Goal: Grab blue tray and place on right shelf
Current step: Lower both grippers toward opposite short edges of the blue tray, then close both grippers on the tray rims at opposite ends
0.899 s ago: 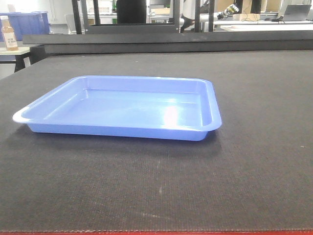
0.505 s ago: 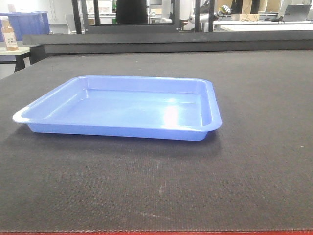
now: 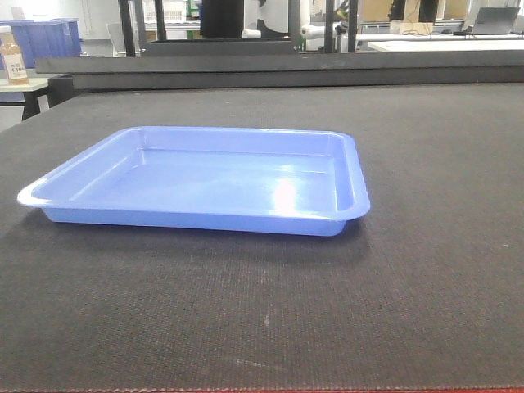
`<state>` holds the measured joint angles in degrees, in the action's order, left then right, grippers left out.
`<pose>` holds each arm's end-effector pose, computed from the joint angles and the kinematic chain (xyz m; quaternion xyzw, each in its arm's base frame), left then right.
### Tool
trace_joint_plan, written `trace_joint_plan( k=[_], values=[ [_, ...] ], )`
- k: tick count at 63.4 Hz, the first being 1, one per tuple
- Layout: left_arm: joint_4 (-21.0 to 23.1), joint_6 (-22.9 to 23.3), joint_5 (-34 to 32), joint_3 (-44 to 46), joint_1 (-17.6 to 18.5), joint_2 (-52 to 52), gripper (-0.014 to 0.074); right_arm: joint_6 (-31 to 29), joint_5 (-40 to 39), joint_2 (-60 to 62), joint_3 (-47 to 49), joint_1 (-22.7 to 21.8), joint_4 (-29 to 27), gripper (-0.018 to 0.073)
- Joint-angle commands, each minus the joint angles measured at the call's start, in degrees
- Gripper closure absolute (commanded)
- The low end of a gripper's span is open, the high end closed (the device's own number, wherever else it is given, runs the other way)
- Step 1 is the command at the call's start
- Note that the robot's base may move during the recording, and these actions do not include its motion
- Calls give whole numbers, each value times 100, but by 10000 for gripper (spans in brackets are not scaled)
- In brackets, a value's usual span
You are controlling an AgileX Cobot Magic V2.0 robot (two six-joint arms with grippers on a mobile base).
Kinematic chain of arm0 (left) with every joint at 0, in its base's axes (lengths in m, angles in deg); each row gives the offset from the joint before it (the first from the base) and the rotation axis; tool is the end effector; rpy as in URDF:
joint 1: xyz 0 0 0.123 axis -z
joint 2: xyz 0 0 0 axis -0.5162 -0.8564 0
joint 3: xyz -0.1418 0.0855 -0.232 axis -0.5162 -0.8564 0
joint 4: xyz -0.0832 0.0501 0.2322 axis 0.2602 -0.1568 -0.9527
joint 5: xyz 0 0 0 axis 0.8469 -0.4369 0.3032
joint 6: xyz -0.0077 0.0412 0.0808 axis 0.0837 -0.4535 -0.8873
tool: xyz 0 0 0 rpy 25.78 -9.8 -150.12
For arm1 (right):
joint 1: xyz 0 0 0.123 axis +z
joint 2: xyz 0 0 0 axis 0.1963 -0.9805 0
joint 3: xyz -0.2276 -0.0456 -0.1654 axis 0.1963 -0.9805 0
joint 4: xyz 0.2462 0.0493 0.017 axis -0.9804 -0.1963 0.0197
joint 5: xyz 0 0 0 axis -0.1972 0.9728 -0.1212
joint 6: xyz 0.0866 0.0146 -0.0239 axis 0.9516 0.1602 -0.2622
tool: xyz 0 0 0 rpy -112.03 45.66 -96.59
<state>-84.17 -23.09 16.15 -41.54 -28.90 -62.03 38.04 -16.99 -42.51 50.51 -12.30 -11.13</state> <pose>0.0560 -0.0019 0.2132 -0.0248 0.6543 -0.0553 0.7538 0.0531 -0.0012 0.2250 0.0477 0.6432 0.0406 0.7631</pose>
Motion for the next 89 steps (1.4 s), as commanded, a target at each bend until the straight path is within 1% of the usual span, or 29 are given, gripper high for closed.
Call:
trace_joint_plan(
  k=[1,4,6,10,12,17,19,21,24,27,31,34,38,43,49,53,57,64,71,76,79,84,87,89],
  values=[
    [-140,-31,-208,649,12,-251,643,-61,-328,30,821,-21,-128,503],
    [-265,-31,291,1187,12,-452,639,-61,90,-101,1349,-21,-128,501],
    [-327,-31,722,1679,12,-678,621,-61,439,-268,1737,-21,-121,495],
    [-327,-31,1216,2273,12,-1005,556,-61,825,-580,2247,-21,-121,442],
    [-327,-31,1453,2577,12,-1201,507,-61,943,-780,2485,-21,-121,391],
    [-327,-31,1894,3215,12,-1696,363,-61,998,-1333,2934,-21,-121,221],
    [-327,-31,2106,3479,12,-1953,295,-61,998,-1557,3115,-21,-121,130],
    [-327,-31,2248,3668,12,-2167,248,-61,998,-1831,3274,-21,-121,48],
    [-317,-31,2423,3924,73,-2486,203,-61,1074,-2153,3444,-21,-121,-31],
    [-316,-46,2441,4114,232,-2728,192,-61,1193,-2450,3631,43,-121,-79],
    [-306,-163,2455,4399,515,-3086,196,-61,1415,-2853,3945,256,-184,-59],
    [-270,-163,2610,4660,723,-3380,196,-61,1654,-3162,4213,474,-289,-50],
    [-269,-163,3062,5155,1041,-3946,196,-61,2130,-3681,4687,880,-361,-50],
    [-269,-163,3590,5687,1332,-4593,196,-61,2671,-4337,5191,1358,-366,-50],
    [-269,-176,4427,6505,1564,-5569,196,-61,3392,-5212,5884,1845,-366,-50],
    [-269,-176,4914,7009,1601,-6208,196,-61,3770,-5840,6314,2046,-366,-50],
    [-322,-176,5327,7450,1615,-6758,196,22,4082,-6448,6715,2142,-366,-50],
    [-392,-176,5904,8265,1615,-7791,196,439,4692,-7461,7553,2168,-366,-50],
    [-431,-176,6144,8885,1615,-8615,196,908,5319,-8402,8351,2168,-360,-50],
    [-502,-176,6205,9184,1589,-9049,196,1390,5692,-9026,8817,2180,-245,-50],
    [-501,-151,6205,9302,1512,-9243,196,1670,5803,-9316,9034,2236,-63,-50],
    [-432,-121,6111,9368,1365,-9487,196,2182,5942,-9718,9338,2398,492,-50],
    [-325,-121,6018,9368,1262,-9608,196,2453,6031,-9952,9479,2510,910,-50],
    [-222,-121,5963,9368,1189,-9674,196,2586,6095,-10109,9553,2589,1081,-50]
  ],
)
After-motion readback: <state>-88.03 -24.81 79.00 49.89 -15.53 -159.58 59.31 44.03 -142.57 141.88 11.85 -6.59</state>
